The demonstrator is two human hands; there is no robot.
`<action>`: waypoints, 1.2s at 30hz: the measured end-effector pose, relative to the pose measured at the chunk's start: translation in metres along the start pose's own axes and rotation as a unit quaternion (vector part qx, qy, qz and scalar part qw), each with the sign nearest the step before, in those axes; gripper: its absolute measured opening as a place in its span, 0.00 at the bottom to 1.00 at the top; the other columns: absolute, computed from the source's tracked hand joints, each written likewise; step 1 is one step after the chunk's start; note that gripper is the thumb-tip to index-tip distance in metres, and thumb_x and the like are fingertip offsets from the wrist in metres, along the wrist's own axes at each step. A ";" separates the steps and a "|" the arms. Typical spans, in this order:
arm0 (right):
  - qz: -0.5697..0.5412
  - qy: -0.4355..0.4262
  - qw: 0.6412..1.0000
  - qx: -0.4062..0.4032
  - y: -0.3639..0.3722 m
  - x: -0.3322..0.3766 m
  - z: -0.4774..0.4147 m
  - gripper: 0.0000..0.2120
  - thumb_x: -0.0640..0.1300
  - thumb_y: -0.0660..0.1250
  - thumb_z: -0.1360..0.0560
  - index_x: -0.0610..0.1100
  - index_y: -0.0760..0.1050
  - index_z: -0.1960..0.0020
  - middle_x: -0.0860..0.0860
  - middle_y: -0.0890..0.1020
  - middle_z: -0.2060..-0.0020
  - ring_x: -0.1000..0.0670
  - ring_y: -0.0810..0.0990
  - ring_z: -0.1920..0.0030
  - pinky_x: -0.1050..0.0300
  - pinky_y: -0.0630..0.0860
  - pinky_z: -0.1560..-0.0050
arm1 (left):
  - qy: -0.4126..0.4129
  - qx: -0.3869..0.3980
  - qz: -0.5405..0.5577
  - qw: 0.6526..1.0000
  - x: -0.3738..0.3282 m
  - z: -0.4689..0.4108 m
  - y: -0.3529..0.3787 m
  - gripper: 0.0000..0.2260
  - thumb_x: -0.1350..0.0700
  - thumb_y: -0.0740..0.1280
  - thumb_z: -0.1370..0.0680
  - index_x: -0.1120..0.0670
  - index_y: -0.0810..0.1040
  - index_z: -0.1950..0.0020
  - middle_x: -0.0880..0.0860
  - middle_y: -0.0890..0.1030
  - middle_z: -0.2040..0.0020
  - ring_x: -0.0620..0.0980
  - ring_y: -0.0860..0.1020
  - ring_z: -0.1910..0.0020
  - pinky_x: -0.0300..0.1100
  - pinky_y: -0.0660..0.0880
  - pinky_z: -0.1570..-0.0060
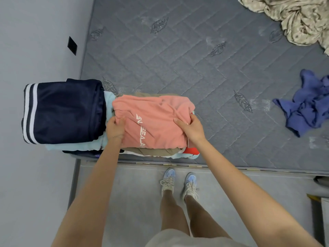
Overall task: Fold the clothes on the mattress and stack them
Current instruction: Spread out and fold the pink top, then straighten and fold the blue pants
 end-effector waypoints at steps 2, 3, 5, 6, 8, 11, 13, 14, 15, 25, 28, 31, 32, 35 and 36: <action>0.032 0.017 0.999 0.010 0.002 -0.006 0.000 0.30 0.55 0.74 0.27 0.44 0.70 0.31 0.49 0.79 0.38 0.46 0.77 0.38 0.54 0.72 0.41 | -0.008 0.010 -0.033 0.999 0.003 0.004 0.002 0.09 0.55 0.64 0.19 0.61 0.74 0.51 0.61 0.75 0.51 0.55 0.72 0.50 0.45 0.69 0.48; 0.045 0.019 0.999 0.011 0.002 -0.008 0.001 0.32 0.56 0.73 0.27 0.44 0.68 0.29 0.48 0.78 0.36 0.46 0.76 0.36 0.53 0.72 0.39 | -0.002 0.008 -0.044 0.999 0.002 0.005 0.003 0.12 0.55 0.63 0.19 0.63 0.74 0.43 0.63 0.76 0.45 0.58 0.74 0.45 0.46 0.69 0.42; 0.067 0.011 0.998 0.007 0.001 -0.010 0.000 0.36 0.58 0.73 0.28 0.45 0.65 0.26 0.47 0.75 0.32 0.44 0.73 0.33 0.50 0.70 0.34 | 0.028 0.004 -0.060 0.998 -0.001 0.008 0.003 0.18 0.56 0.62 0.19 0.62 0.69 0.31 0.62 0.75 0.37 0.59 0.73 0.37 0.46 0.67 0.38; 0.080 0.008 0.997 0.001 0.000 -0.009 0.000 0.39 0.60 0.73 0.28 0.45 0.63 0.25 0.46 0.73 0.31 0.44 0.71 0.31 0.47 0.69 0.32 | 0.048 0.001 -0.063 0.997 -0.004 0.009 0.003 0.19 0.56 0.62 0.19 0.61 0.67 0.29 0.61 0.74 0.35 0.59 0.72 0.36 0.45 0.67 0.38; 0.111 0.006 0.994 -0.015 -0.002 -0.008 0.002 0.41 0.63 0.72 0.30 0.48 0.61 0.24 0.46 0.70 0.30 0.44 0.68 0.29 0.43 0.66 0.30 | 0.072 -0.008 -0.069 0.995 -0.008 0.011 0.002 0.24 0.55 0.63 0.19 0.61 0.62 0.25 0.60 0.70 0.30 0.58 0.68 0.31 0.45 0.64 0.32; 0.161 -0.024 0.985 -0.048 -0.010 -0.003 0.006 0.39 0.66 0.70 0.30 0.53 0.61 0.26 0.49 0.69 0.32 0.44 0.66 0.30 0.43 0.65 0.31 | 0.107 -0.019 -0.116 0.987 -0.018 0.019 0.002 0.31 0.53 0.65 0.20 0.60 0.55 0.22 0.61 0.60 0.24 0.58 0.59 0.25 0.50 0.55 0.25; 0.202 -0.061 0.976 -0.053 -0.015 0.004 0.010 0.38 0.66 0.67 0.28 0.53 0.60 0.25 0.50 0.67 0.29 0.45 0.63 0.28 0.43 0.63 0.31 | 0.154 -0.035 -0.200 0.967 -0.028 0.028 0.003 0.31 0.52 0.65 0.21 0.59 0.56 0.22 0.62 0.58 0.24 0.60 0.56 0.24 0.54 0.53 0.26; 0.227 -0.082 0.969 -0.056 -0.019 0.008 0.011 0.37 0.66 0.66 0.27 0.53 0.59 0.24 0.50 0.65 0.27 0.45 0.61 0.27 0.43 0.62 0.30 | 0.182 -0.041 -0.245 0.951 -0.034 0.034 0.005 0.30 0.51 0.64 0.20 0.57 0.56 0.22 0.62 0.57 0.23 0.60 0.54 0.24 0.56 0.51 0.25; 0.261 -0.103 0.958 -0.063 -0.024 0.012 0.013 0.36 0.65 0.64 0.25 0.53 0.59 0.23 0.49 0.63 0.26 0.44 0.60 0.26 0.43 0.60 0.29 | 0.210 -0.040 -0.283 0.935 -0.042 0.040 0.010 0.29 0.51 0.62 0.20 0.56 0.56 0.22 0.62 0.55 0.22 0.60 0.52 0.23 0.57 0.47 0.25; 0.430 -0.110 0.888 -0.120 -0.166 0.001 0.031 0.35 0.60 0.60 0.21 0.51 0.50 0.20 0.45 0.55 0.21 0.42 0.52 0.22 0.45 0.53 0.25 | 0.367 0.074 -0.409 0.832 -0.137 0.121 0.136 0.29 0.45 0.60 0.21 0.47 0.56 0.21 0.55 0.49 0.20 0.56 0.44 0.22 0.60 0.40 0.26; 0.436 -0.096 0.884 -0.137 -0.228 -0.018 0.030 0.36 0.60 0.60 0.21 0.51 0.50 0.20 0.46 0.55 0.21 0.43 0.52 0.22 0.46 0.54 0.25 | 0.396 0.086 -0.420 0.812 -0.162 0.156 0.194 0.29 0.43 0.60 0.20 0.47 0.56 0.22 0.54 0.50 0.20 0.55 0.45 0.22 0.60 0.42 0.26; 0.442 -0.084 0.880 -0.149 -0.293 -0.046 0.029 0.36 0.60 0.61 0.22 0.51 0.49 0.20 0.46 0.55 0.21 0.43 0.53 0.22 0.46 0.54 0.25 | 0.404 0.106 -0.416 0.808 -0.178 0.197 0.261 0.29 0.42 0.60 0.21 0.46 0.56 0.21 0.54 0.49 0.20 0.55 0.44 0.21 0.61 0.42 0.26; 0.444 -0.080 0.880 -0.150 -0.316 -0.055 0.029 0.36 0.60 0.61 0.22 0.51 0.49 0.20 0.46 0.55 0.21 0.43 0.53 0.22 0.46 0.54 0.25 | 0.402 0.114 -0.411 0.810 -0.181 0.213 0.283 0.29 0.41 0.60 0.21 0.46 0.56 0.22 0.53 0.48 0.20 0.55 0.44 0.21 0.61 0.41 0.27; 0.436 -0.058 0.884 -0.160 -0.381 -0.088 0.033 0.36 0.61 0.60 0.22 0.52 0.49 0.20 0.46 0.55 0.21 0.43 0.52 0.22 0.44 0.54 0.25 | 0.400 0.139 -0.407 0.810 -0.189 0.259 0.349 0.30 0.40 0.60 0.21 0.46 0.55 0.21 0.52 0.46 0.20 0.55 0.42 0.22 0.63 0.41 0.28; 0.433 -0.048 0.886 -0.157 -0.400 -0.097 0.034 0.36 0.61 0.60 0.22 0.52 0.48 0.20 0.46 0.55 0.21 0.43 0.51 0.22 0.43 0.53 0.25 | 0.396 0.148 -0.408 0.809 -0.190 0.273 0.369 0.30 0.40 0.60 0.21 0.45 0.54 0.21 0.52 0.45 0.20 0.55 0.42 0.22 0.63 0.40 0.28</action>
Point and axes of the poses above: each hand's wrist, its own z-axis away from the middle knuckle, its own y-axis out of the palm, x = y × z, the point moved 2 cm from there along -z, towards the middle knuckle
